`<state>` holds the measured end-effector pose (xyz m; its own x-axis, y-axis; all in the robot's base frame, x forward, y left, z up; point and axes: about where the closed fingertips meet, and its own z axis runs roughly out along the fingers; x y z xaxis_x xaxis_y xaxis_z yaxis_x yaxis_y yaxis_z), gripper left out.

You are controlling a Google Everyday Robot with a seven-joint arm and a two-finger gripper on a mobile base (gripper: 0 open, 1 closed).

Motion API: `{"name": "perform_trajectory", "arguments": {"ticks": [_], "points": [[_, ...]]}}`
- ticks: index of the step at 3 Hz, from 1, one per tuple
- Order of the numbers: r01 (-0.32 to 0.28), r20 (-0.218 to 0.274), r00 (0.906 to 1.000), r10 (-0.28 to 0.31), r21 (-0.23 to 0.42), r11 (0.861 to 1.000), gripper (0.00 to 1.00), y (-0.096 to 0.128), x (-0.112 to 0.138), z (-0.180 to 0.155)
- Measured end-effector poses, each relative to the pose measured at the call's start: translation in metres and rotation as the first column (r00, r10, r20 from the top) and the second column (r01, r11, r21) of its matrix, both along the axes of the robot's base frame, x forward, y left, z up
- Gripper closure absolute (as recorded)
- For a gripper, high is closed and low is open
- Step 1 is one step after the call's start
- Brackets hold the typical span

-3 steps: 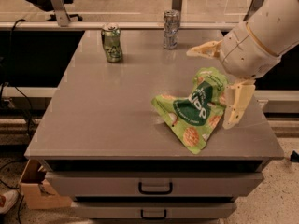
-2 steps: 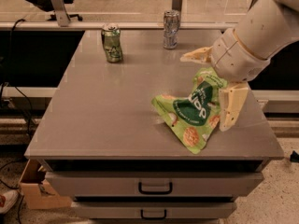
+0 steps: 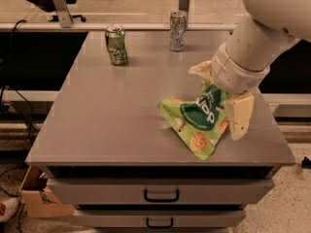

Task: Move green rice chip bag near green can

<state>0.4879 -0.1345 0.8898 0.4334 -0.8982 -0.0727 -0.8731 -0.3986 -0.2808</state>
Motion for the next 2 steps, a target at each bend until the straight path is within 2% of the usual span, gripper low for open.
{"name": "perform_trajectory", "arguments": {"ticks": [1,2], "points": [[0.012,0.008,0.9999,-0.011,-0.090,0.996,0.00,-0.0103,0.0030,-0.0095],[0.025,-0.004,0.9997,-0.026,-0.115,0.993,0.16,-0.0163,0.0046,-0.0141]]}}
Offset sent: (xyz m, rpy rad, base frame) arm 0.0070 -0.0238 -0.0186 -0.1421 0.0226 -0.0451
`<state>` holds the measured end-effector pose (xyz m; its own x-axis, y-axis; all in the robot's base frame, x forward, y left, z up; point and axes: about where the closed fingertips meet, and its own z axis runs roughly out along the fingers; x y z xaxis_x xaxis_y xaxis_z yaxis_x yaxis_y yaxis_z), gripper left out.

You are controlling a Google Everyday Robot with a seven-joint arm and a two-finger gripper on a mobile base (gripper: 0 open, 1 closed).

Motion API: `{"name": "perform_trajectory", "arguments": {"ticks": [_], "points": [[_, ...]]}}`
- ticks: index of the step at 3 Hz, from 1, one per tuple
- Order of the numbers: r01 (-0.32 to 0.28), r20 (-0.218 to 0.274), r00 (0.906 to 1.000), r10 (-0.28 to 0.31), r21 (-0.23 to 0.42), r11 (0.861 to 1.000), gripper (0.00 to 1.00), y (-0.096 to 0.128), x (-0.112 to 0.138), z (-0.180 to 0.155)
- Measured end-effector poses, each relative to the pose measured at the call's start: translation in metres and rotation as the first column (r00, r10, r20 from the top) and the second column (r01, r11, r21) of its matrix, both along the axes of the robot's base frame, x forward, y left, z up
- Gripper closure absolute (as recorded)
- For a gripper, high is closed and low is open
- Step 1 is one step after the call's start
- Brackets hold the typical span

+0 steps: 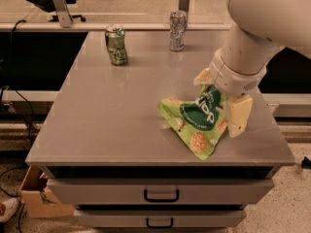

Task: Move green rice chip bag near green can

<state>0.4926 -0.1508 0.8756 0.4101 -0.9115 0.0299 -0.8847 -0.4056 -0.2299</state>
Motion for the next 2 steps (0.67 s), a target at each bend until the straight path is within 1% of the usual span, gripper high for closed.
{"name": "perform_trajectory", "arguments": {"ticks": [1,2], "points": [[0.012,-0.017,0.9998,-0.012,0.021,1.000,0.40,-0.0029,0.0012,0.0004],[0.016,-0.032,0.9994,-0.014,0.043,0.999,0.63,0.0011,0.0018,0.0012]]}}
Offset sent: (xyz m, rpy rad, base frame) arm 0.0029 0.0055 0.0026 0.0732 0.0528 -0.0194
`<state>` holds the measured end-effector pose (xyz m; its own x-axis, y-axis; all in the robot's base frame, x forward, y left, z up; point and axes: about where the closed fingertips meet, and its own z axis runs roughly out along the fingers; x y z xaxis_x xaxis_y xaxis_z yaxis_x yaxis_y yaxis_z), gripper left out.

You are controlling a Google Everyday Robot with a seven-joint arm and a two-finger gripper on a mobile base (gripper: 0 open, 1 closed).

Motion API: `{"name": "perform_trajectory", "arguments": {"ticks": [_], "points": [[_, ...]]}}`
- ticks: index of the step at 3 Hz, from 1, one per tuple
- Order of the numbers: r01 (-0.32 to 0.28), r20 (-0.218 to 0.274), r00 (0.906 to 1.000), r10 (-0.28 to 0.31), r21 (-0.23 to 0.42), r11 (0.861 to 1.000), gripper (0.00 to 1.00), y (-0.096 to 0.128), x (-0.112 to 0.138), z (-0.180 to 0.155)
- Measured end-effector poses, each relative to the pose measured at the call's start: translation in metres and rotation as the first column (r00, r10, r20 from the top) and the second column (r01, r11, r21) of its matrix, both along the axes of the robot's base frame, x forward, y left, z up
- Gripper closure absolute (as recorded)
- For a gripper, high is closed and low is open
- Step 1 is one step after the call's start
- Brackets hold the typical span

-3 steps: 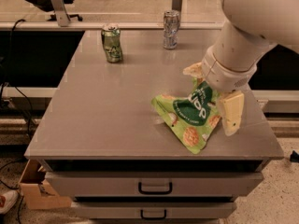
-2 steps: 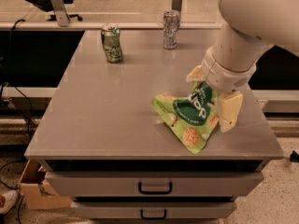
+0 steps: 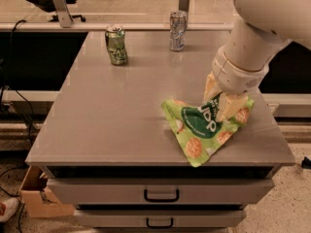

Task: Move green rice chip bag near green can

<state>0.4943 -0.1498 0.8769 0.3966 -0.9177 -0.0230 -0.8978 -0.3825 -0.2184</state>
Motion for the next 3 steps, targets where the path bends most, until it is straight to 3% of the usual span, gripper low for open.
{"name": "perform_trajectory", "arguments": {"ticks": [1,2,3], "points": [[0.010,-0.008,0.9999,-0.010,0.040,0.999,0.87,0.010,0.003,0.004],[0.058,0.001,0.9983,-0.058,0.104,0.993,1.00,0.019,0.015,0.020],[0.110,0.033,0.9924,-0.119,0.201,0.973,1.00,0.025,0.041,0.047]]}}
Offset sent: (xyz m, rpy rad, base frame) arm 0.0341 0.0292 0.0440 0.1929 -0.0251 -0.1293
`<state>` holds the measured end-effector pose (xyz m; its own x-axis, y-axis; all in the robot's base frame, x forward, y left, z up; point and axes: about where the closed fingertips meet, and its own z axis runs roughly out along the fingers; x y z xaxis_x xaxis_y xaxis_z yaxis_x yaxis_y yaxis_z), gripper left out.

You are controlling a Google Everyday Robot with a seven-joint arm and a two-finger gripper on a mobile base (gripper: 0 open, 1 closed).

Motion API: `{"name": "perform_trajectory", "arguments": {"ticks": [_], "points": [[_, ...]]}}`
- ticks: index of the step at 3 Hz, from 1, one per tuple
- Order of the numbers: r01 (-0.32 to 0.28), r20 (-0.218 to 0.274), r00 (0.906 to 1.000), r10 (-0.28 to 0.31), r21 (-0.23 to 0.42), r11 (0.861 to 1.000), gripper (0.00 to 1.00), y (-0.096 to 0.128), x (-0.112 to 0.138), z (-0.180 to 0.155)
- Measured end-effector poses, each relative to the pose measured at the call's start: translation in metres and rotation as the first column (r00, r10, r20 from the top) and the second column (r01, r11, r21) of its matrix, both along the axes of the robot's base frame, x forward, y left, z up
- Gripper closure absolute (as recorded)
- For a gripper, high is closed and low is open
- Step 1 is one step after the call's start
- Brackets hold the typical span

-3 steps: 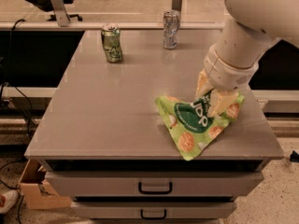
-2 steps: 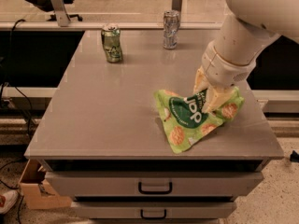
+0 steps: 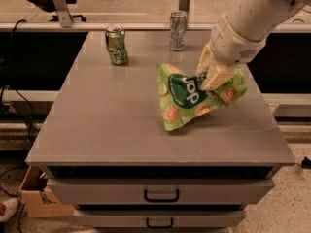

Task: Move green rice chip bag near green can

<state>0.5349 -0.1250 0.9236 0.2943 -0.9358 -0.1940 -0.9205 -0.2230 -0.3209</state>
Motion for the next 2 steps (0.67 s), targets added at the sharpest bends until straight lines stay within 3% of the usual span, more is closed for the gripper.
{"name": "perform_trajectory", "arguments": {"ticks": [1,2], "points": [[0.049,0.068,0.9961,-0.057,0.114,0.992,1.00,0.0109,0.0306,0.0368],[0.049,0.068,0.9961,-0.057,0.114,0.992,1.00,0.0109,0.0306,0.0368]]}}
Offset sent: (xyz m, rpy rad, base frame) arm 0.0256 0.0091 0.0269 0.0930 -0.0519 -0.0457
